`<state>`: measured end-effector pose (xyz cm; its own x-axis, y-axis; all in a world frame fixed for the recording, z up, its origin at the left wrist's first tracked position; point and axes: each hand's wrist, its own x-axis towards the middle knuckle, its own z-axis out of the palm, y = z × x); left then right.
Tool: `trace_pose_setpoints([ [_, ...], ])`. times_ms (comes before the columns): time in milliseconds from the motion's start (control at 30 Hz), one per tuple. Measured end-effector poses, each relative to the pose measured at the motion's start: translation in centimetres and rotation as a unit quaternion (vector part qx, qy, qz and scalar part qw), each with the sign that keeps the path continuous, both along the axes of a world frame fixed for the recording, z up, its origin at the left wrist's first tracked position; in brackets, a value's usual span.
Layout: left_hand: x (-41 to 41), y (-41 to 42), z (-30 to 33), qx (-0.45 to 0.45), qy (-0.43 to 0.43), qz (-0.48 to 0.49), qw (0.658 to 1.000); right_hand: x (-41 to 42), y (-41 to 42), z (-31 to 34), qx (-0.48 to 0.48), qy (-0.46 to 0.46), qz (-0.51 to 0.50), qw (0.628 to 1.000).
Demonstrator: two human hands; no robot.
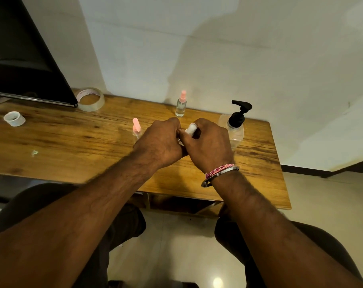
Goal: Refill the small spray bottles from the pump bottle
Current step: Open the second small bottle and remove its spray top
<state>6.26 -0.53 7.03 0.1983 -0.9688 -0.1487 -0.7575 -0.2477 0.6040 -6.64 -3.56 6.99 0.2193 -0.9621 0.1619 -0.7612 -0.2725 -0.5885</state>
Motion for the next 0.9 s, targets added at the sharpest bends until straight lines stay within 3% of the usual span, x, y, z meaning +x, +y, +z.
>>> trace_pose_setpoints([
  [100,0.3,0.0,-0.3,0.0,-0.008,0.001,1.0,-0.2,-0.1,0.1,0.041,-0.03,0.036,0.998],
  [367,0.0,-0.2,-0.8,0.025,-0.022,-0.019,0.999,-1.2,-0.5,0.8,0.077,0.049,0.113,0.989],
  [533,-0.2,-0.3,-0.9,0.031,-0.033,-0.031,0.998,-1.5,-0.4,0.9,0.097,0.048,0.129,0.986],
  [700,-0.3,-0.3,-1.1,0.018,-0.041,-0.035,0.998,-1.2,-0.3,0.5,0.07,0.004,0.079,0.994],
  [900,-0.3,-0.4,-0.9,0.022,-0.029,-0.017,0.999,-0.6,0.0,-0.2,0.011,0.071,0.004,0.997],
])
